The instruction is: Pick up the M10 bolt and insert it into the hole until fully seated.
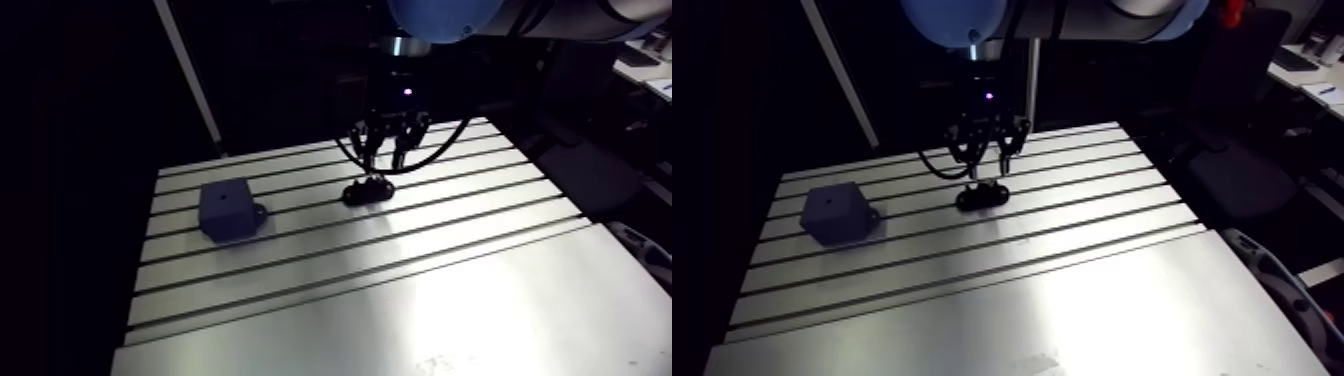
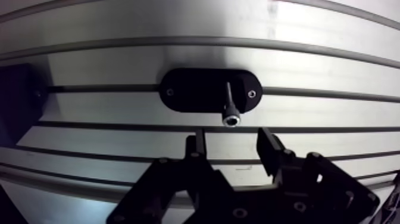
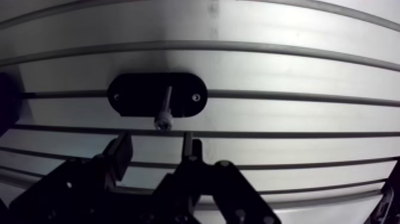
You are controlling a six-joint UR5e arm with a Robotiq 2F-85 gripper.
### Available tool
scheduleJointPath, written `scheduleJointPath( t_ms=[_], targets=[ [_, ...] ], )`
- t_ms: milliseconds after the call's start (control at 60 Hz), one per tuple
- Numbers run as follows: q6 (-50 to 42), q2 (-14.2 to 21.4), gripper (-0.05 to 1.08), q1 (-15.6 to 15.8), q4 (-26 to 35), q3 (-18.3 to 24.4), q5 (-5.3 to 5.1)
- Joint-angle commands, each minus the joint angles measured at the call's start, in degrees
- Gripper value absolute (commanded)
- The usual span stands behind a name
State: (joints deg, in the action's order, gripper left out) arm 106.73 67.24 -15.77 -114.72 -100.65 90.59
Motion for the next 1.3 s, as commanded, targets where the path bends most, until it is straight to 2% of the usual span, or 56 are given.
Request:
scheduleJointPath(
  t_ms=[17,317,783,1300],
  targets=[
    [-0.1,-0.4,0.45,0.1,-0.4,0.0,0.07],
    [-0.1,-0.5,0.45,0.5,-1.8,-0.2,1.29],
    [-0.6,-1.3,0.44,1.0,-2.4,-0.2,1.30],
    [-0.9,-1.6,0.45,1.0,-3.3,-0.6,1.92]
  ],
)
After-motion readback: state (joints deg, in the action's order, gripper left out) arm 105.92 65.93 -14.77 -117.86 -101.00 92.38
